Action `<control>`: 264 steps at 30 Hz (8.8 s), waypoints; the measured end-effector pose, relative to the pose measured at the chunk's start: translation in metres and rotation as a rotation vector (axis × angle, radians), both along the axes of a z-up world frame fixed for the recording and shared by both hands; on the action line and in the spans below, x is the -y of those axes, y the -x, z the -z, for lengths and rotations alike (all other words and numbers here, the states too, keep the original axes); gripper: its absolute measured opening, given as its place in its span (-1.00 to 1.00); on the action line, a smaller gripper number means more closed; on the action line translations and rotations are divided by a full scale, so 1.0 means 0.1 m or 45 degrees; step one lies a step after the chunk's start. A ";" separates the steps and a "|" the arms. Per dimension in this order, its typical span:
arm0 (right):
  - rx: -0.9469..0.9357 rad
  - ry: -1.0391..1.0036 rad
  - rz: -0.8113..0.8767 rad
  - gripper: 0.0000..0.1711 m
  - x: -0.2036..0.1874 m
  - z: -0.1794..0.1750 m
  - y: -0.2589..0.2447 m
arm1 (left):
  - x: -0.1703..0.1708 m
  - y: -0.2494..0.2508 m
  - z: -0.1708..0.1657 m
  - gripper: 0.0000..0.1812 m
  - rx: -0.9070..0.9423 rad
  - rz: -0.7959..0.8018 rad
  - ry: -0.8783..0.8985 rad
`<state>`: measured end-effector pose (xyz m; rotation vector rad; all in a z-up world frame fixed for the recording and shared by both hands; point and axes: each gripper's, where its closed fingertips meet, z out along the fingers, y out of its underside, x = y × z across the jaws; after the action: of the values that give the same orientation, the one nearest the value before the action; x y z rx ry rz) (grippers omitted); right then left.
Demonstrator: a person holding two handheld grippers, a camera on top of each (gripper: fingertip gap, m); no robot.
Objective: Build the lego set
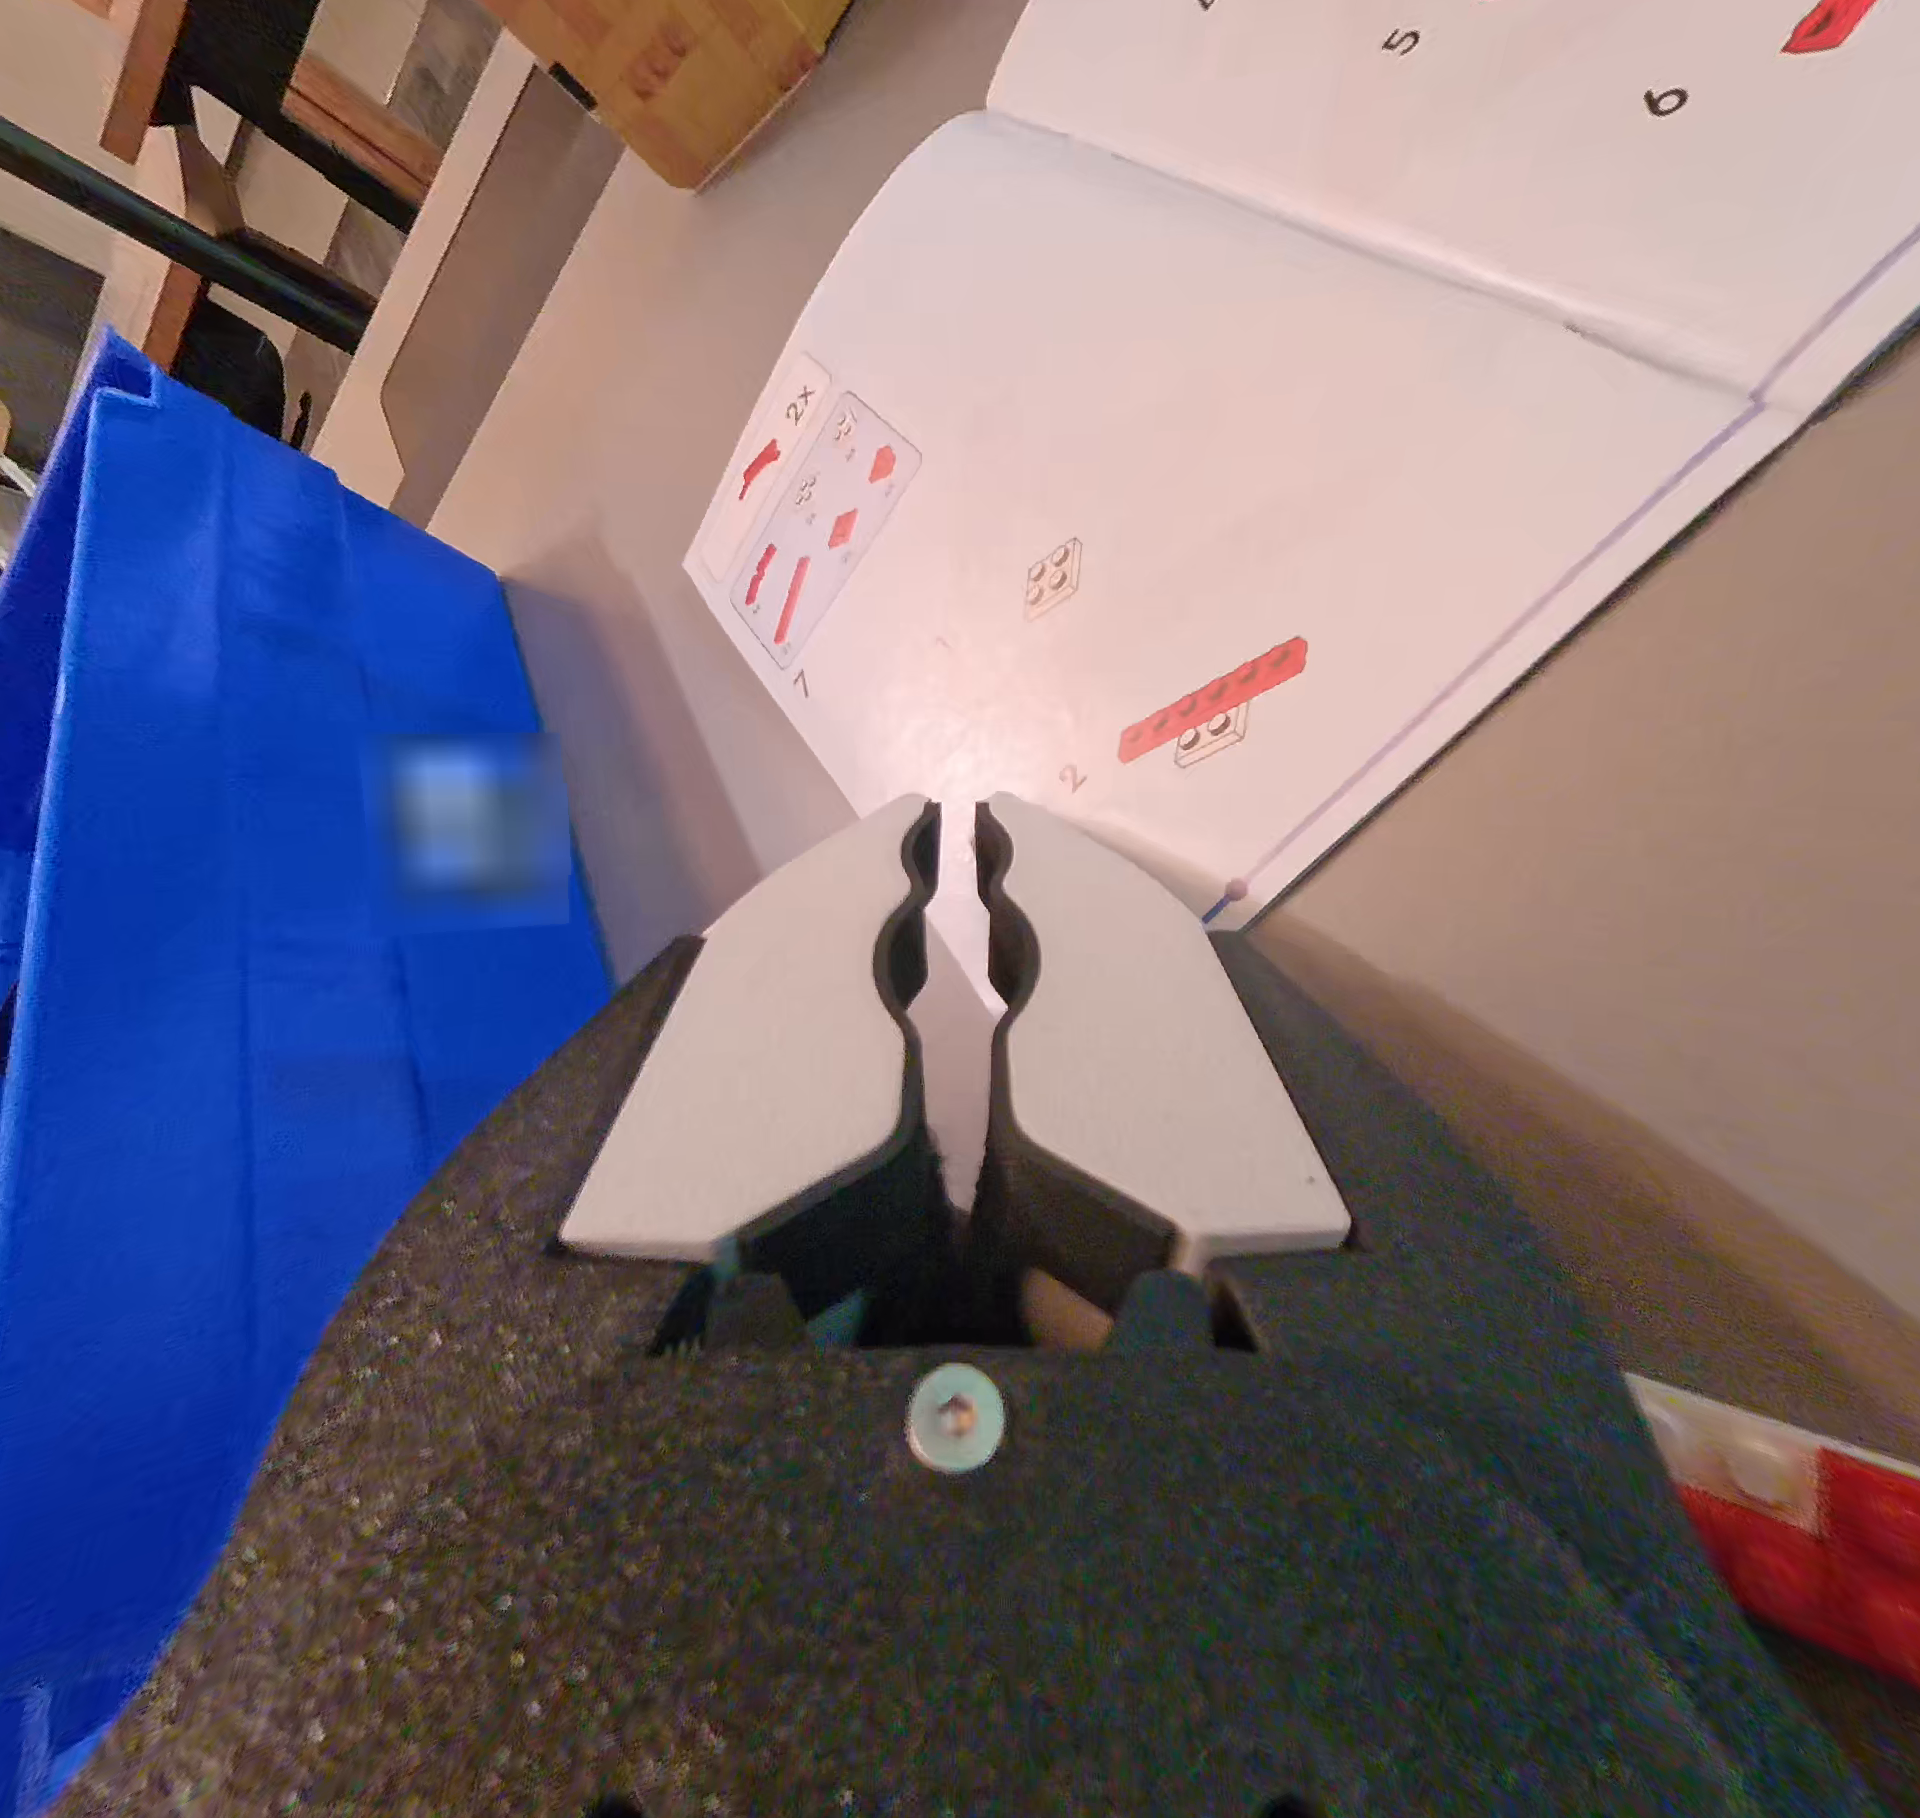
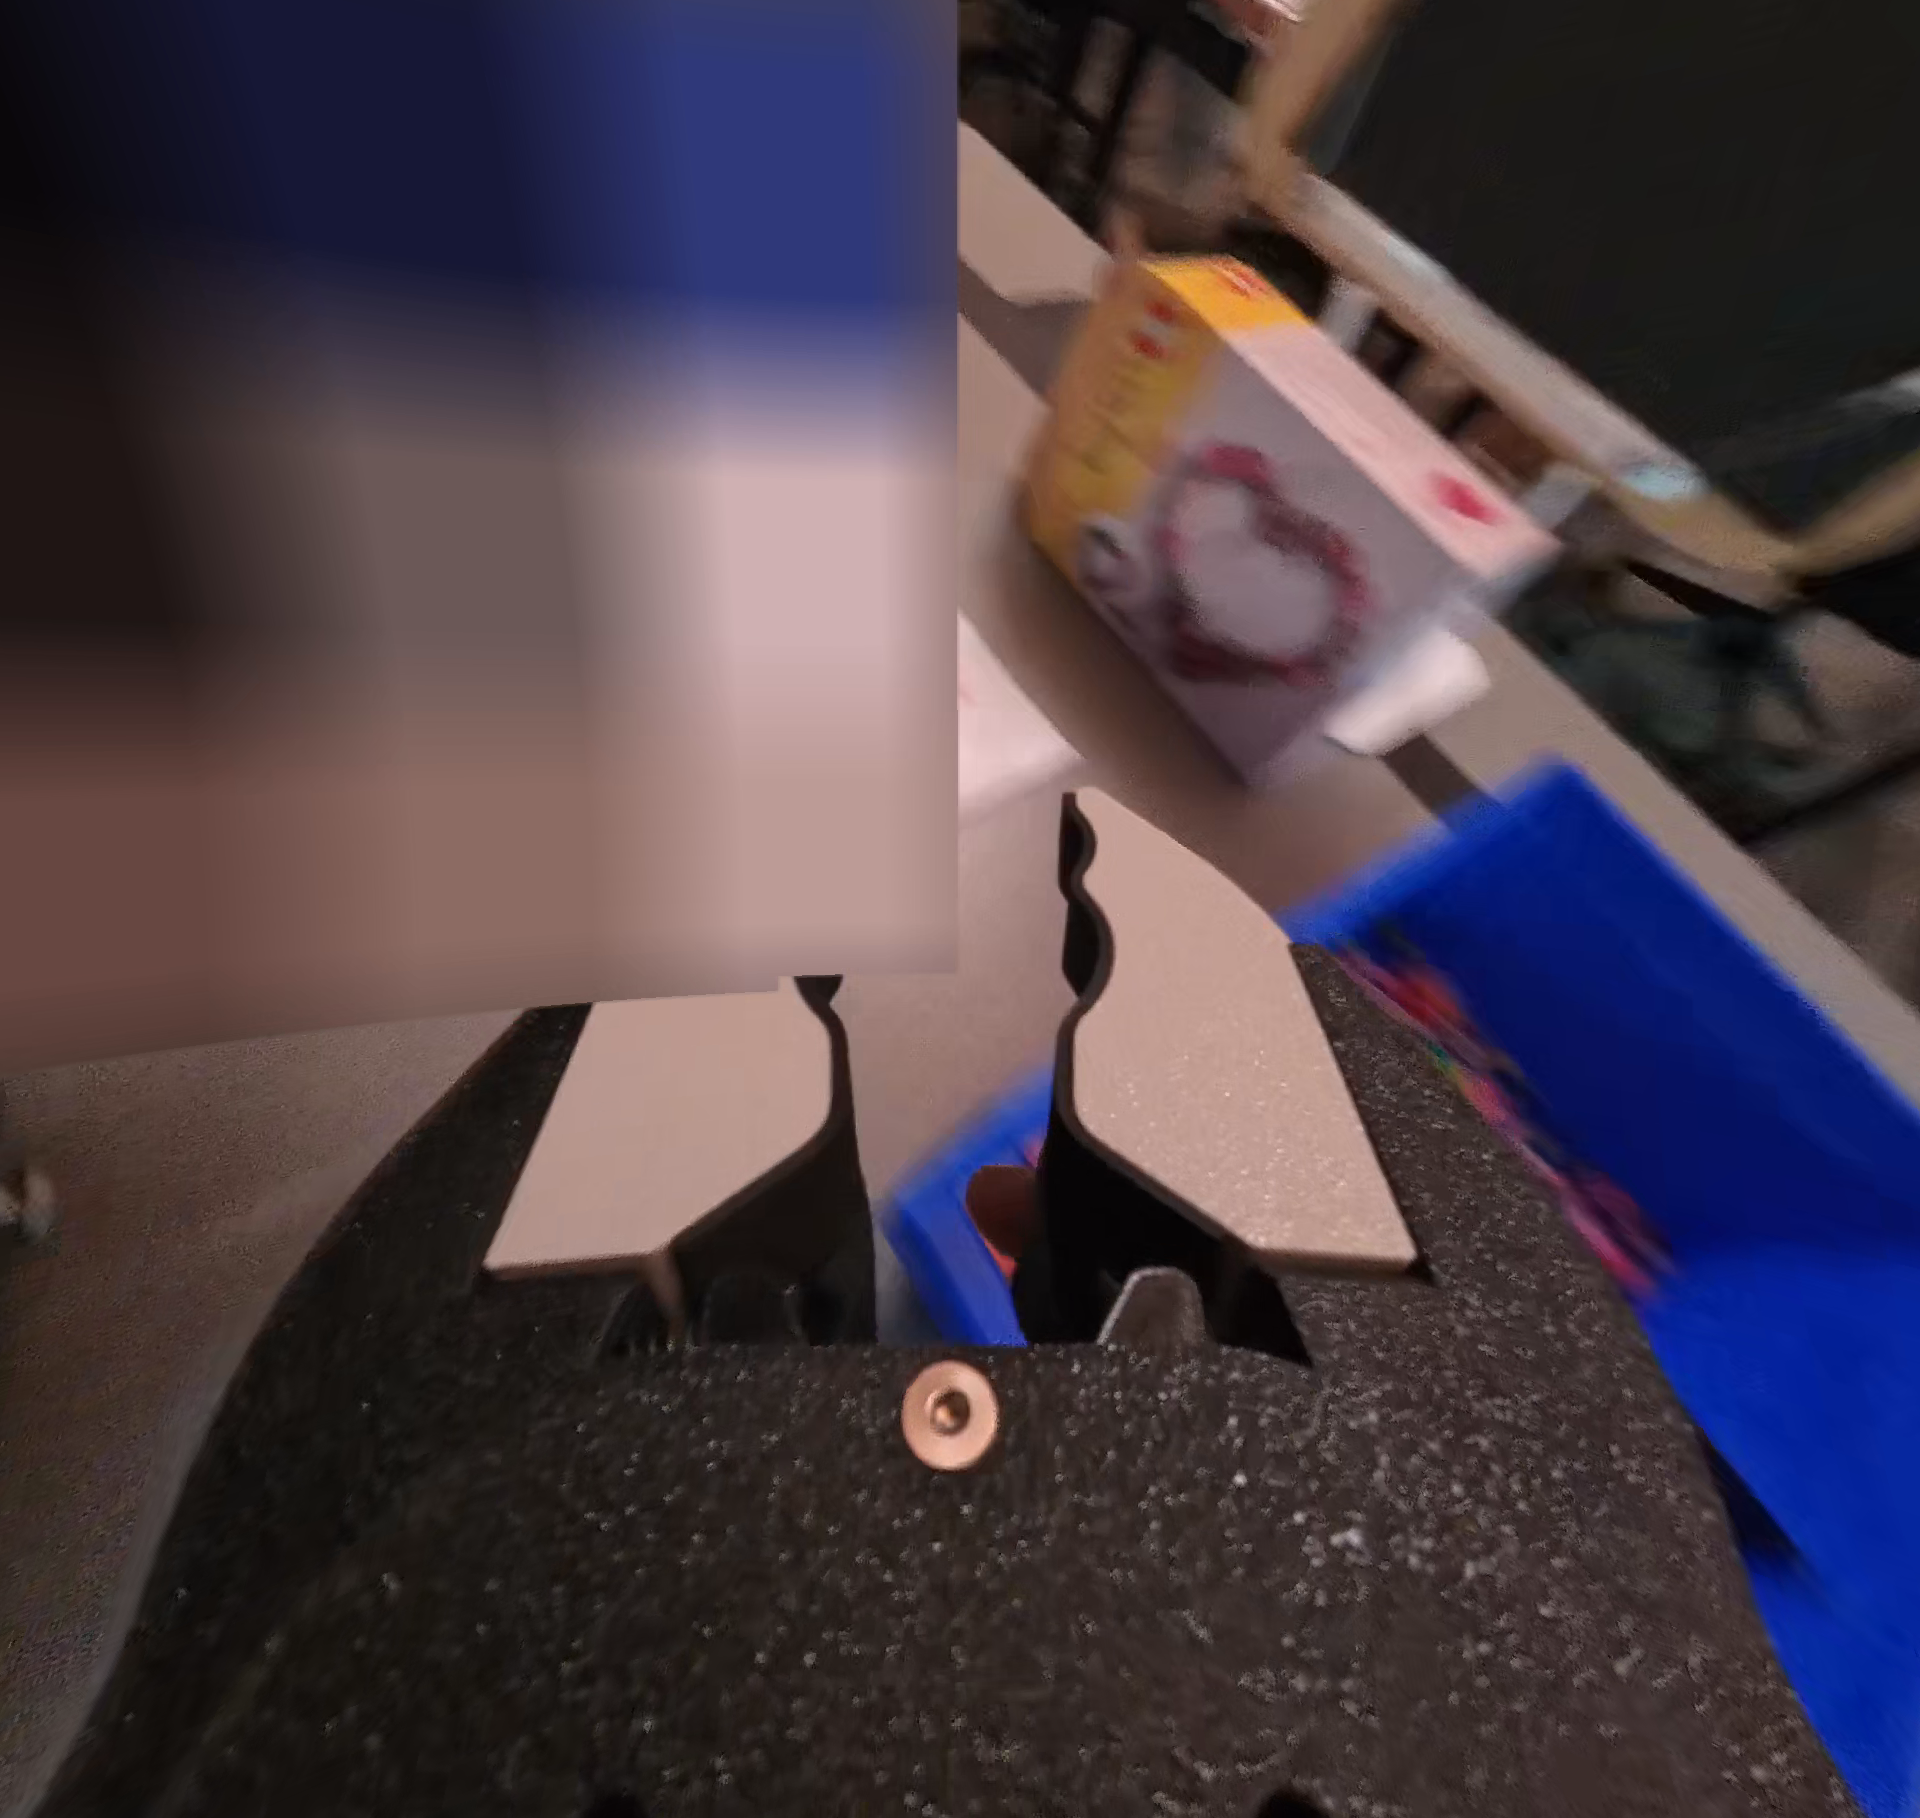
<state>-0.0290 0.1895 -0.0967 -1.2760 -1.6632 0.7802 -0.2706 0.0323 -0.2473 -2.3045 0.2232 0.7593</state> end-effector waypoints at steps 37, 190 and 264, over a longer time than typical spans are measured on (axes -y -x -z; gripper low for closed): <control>1.143 -0.047 -0.494 -0.79 -0.82 1.58 -0.40 | 0.02 0.07 0.01 -0.91 0.055 -0.020 -0.067; -0.083 0.590 -0.591 -0.47 1.68 0.55 0.60 | 0.26 -0.62 -1.11 -0.80 1.057 0.453 -1.245; 0.622 0.221 -0.367 -0.63 0.62 1.34 -0.01 | 0.33 -0.76 -1.15 -0.80 0.750 0.625 -1.211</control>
<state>-0.0280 0.1272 -0.2311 -1.4463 -2.2484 0.8410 -0.1949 -0.0009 -0.1327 -1.3747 0.1060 -0.1017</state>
